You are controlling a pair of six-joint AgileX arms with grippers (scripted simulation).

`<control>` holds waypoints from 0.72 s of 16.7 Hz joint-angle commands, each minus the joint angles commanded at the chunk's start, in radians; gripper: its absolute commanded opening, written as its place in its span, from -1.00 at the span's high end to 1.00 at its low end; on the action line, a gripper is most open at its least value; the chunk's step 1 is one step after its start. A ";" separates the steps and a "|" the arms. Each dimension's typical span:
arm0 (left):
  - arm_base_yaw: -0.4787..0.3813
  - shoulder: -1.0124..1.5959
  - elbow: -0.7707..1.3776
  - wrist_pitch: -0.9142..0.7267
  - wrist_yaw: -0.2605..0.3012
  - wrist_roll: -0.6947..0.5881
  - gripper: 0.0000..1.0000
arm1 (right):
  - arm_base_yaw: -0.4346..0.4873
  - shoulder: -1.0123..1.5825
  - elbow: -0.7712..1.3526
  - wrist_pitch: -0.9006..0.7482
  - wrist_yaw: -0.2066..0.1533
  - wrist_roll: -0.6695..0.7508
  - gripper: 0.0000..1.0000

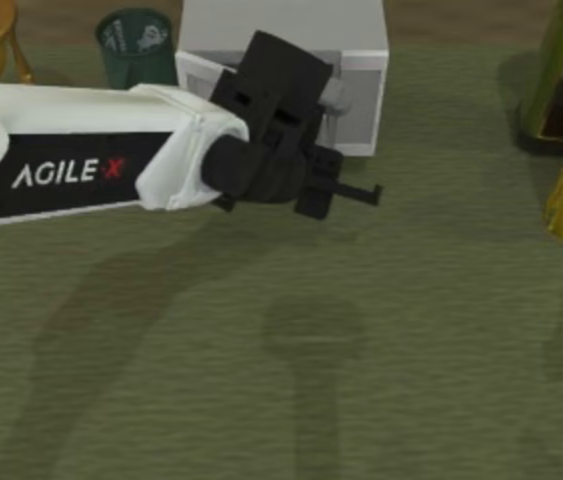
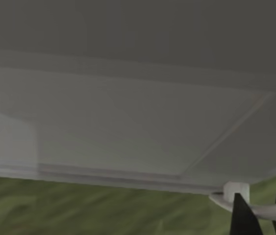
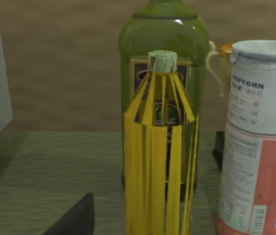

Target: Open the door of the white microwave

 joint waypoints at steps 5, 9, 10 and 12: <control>-0.004 -0.004 -0.007 0.002 0.014 0.006 1.00 | 0.000 0.000 0.000 0.000 0.000 0.000 -1.00; 0.012 -0.024 -0.034 0.015 0.034 0.040 1.00 | 0.000 0.000 0.000 0.000 0.000 0.000 -1.00; 0.013 -0.025 -0.036 0.015 0.035 0.042 1.00 | 0.000 0.000 0.000 0.000 0.000 0.000 -1.00; 0.013 -0.025 -0.036 0.015 0.035 0.042 1.00 | 0.000 0.000 0.000 0.000 0.000 0.000 -1.00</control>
